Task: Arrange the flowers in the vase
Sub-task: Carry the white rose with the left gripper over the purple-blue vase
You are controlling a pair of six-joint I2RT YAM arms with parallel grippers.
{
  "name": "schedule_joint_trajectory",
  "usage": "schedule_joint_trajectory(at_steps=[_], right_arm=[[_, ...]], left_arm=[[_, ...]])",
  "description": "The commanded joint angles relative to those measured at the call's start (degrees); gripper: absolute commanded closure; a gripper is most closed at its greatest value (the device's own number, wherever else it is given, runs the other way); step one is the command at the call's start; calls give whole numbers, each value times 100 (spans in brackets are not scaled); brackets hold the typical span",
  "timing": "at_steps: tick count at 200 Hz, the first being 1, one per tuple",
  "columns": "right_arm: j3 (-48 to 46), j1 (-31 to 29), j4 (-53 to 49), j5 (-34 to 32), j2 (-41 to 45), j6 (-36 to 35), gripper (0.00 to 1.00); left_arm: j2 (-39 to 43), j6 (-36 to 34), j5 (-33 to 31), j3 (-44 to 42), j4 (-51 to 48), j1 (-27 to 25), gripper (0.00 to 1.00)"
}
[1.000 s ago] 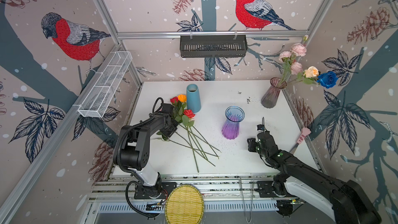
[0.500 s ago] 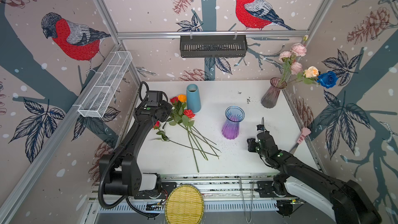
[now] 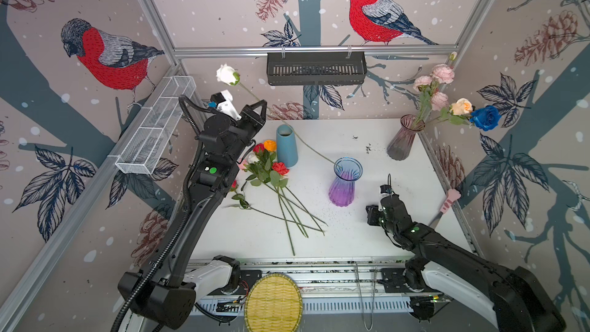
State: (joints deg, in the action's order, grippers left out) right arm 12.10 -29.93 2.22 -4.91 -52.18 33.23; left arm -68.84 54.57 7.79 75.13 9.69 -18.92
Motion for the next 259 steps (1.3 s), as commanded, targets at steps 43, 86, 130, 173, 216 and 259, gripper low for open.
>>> schedule_joint_trajectory(at_steps=[43, 86, 130, 173, 216, 259], right_arm=[[21, -13, 42, -93, 76, 16, 79], [12, -13, 60, -77, 86, 8, 79], [12, -13, 60, -66, 77, -1, 79], [12, -17, 59, -80, 86, -1, 79], [21, -21, 59, -72, 60, -10, 79], [66, -54, 103, -54, -109, -43, 79]], left_arm=[[-1129, -2401, -366, 1281, 235, -1313, 100], [-1769, -4232, -1414, 2099, -721, -2525, 100], [-2693, -5228, -2359, 3322, -1901, -3357, 100], [-3834, -5191, -1626, 5068, -3520, -3436, 28], [-3726, -4992, -1330, 4762, -3665, -3426, 1], [-1823, -4197, -1116, 1628, -2403, -3099, 1]])
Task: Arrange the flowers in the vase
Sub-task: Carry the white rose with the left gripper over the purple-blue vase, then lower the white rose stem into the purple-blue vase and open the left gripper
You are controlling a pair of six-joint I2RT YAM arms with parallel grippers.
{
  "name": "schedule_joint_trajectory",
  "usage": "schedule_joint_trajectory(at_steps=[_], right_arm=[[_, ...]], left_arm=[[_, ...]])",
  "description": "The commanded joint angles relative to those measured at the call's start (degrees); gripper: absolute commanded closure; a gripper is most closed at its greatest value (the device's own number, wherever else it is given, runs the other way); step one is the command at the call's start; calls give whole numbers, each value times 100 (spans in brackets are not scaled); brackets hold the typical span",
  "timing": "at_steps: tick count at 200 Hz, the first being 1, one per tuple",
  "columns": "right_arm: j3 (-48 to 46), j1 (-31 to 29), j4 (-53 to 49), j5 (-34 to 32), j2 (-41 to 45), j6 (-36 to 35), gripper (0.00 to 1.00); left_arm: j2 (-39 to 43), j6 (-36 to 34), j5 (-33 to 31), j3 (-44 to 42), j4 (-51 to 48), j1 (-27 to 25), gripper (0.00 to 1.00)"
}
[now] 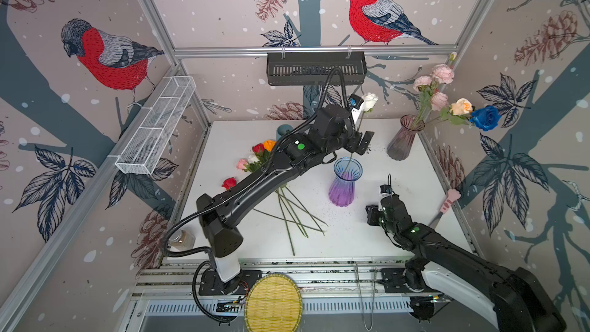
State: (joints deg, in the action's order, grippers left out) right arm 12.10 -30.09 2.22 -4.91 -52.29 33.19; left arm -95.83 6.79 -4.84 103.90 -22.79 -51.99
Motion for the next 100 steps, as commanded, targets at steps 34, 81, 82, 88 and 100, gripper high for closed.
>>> schedule_joint_trajectory(at_steps=[34, 81, 82, 88, 100], right_arm=[[200, -179, 103, 3, -414, -162, 78], [509, -322, 72, 338, -1067, -444, 75], [515, -326, 70, 340, -1083, -449, 75], [557, -344, 43, 356, -1151, -462, 74], [615, -395, 18, 365, -1258, -495, 74]], left_arm=[[2872, 1506, 16, -3786, 1668, 829, 1], [4213, 3083, 658, -5811, 1526, 1999, 7], [4222, 3100, 663, -5833, 1524, 2012, 7], [4262, 3186, 711, -5974, 1527, 2074, 7], [4255, 3310, 860, -6202, 1583, 2169, 7]])
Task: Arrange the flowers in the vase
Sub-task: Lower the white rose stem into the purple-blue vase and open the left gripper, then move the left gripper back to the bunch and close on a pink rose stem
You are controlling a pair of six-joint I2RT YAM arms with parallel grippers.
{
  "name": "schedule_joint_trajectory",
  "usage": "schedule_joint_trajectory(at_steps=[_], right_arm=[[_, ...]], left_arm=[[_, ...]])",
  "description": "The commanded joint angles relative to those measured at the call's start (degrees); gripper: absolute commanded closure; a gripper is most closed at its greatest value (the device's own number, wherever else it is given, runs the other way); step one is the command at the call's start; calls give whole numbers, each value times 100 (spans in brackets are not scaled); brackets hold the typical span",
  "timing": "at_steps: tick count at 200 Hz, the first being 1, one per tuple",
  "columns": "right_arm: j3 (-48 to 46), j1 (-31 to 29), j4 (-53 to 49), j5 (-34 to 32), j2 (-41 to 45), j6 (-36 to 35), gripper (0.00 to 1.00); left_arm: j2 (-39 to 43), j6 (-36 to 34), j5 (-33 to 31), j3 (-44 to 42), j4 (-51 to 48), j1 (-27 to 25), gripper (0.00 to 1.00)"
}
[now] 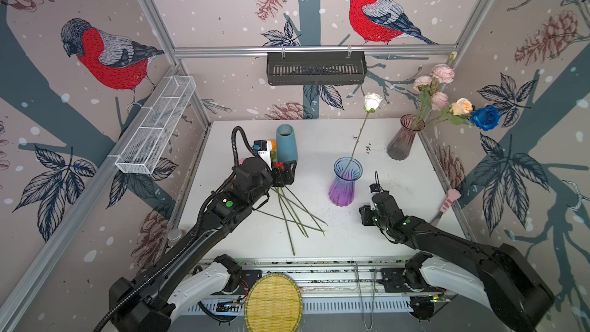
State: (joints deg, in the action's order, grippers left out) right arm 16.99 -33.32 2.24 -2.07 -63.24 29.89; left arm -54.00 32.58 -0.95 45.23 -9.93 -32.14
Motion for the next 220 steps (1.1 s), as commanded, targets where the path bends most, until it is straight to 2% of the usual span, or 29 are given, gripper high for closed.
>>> schedule_joint_trajectory(at_steps=[1, 20, 35, 43, 88, 164, 195, 220], right_arm=[[132, -75, 14, 82, -171, -166, 74], [160, -146, 4, 66, -229, -203, 74], [155, -174, 4, 35, -215, -203, 74], [155, -182, 13, 31, -202, -203, 74], [137, -210, 22, -8, -167, -196, 74], [208, -343, -15, -147, -293, -212, 73], [201, -374, -22, -206, -256, -203, 73], [157, -458, -20, -351, -117, -177, 73]], left_arm=[[68, 741, 494, -351, 303, 196, 7], [-173, 885, 851, -526, 378, 383, 8], [-486, 1020, 1020, -546, 287, 600, 18], [-638, 1132, 1048, -582, 251, 732, 23], [-1028, 1532, 1028, -892, 576, 1287, 33], [-1448, 2026, 1394, -1221, 1266, 1839, 33], [-1614, 2387, 1468, -1420, 1600, 2017, 41], [-1922, 2543, 1659, -1391, 1769, 2060, 42]])
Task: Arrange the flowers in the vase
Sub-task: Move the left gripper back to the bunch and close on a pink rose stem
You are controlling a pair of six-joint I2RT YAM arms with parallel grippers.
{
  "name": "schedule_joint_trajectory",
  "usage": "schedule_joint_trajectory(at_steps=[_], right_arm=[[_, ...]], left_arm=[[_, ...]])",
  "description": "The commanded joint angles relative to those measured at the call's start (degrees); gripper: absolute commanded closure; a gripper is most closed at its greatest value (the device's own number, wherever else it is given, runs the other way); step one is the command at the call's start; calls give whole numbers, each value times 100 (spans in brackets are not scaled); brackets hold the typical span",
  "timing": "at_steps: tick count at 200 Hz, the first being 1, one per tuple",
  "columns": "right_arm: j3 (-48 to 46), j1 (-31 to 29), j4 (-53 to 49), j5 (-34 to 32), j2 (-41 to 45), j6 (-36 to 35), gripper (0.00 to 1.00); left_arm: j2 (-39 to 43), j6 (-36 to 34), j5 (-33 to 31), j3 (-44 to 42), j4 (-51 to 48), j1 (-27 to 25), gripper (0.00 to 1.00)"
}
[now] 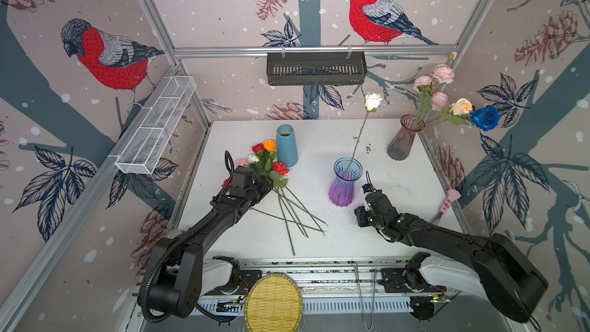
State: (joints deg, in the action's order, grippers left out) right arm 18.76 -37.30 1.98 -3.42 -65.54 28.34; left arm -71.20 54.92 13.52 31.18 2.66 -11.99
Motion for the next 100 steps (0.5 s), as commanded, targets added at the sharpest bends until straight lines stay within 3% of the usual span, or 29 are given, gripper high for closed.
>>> schedule_joint_trajectory(at_steps=[1, 19, 70, 100], right_arm=[[-21, -68, 5, -222, 121, -21, 73], [-63, -108, 13, -298, 229, -4, 73], [-70, -231, 7, -435, 284, -3, 73], [-57, -294, 7, -508, 275, -4, 73]], left_arm=[[-215, 318, 221, 17, 514, 46, 42], [-529, 391, 451, 79, 566, 103, 43], [-1565, 820, 1194, -139, 1448, 319, 60], [-1957, 1102, 1316, -320, 1977, 346, 62]])
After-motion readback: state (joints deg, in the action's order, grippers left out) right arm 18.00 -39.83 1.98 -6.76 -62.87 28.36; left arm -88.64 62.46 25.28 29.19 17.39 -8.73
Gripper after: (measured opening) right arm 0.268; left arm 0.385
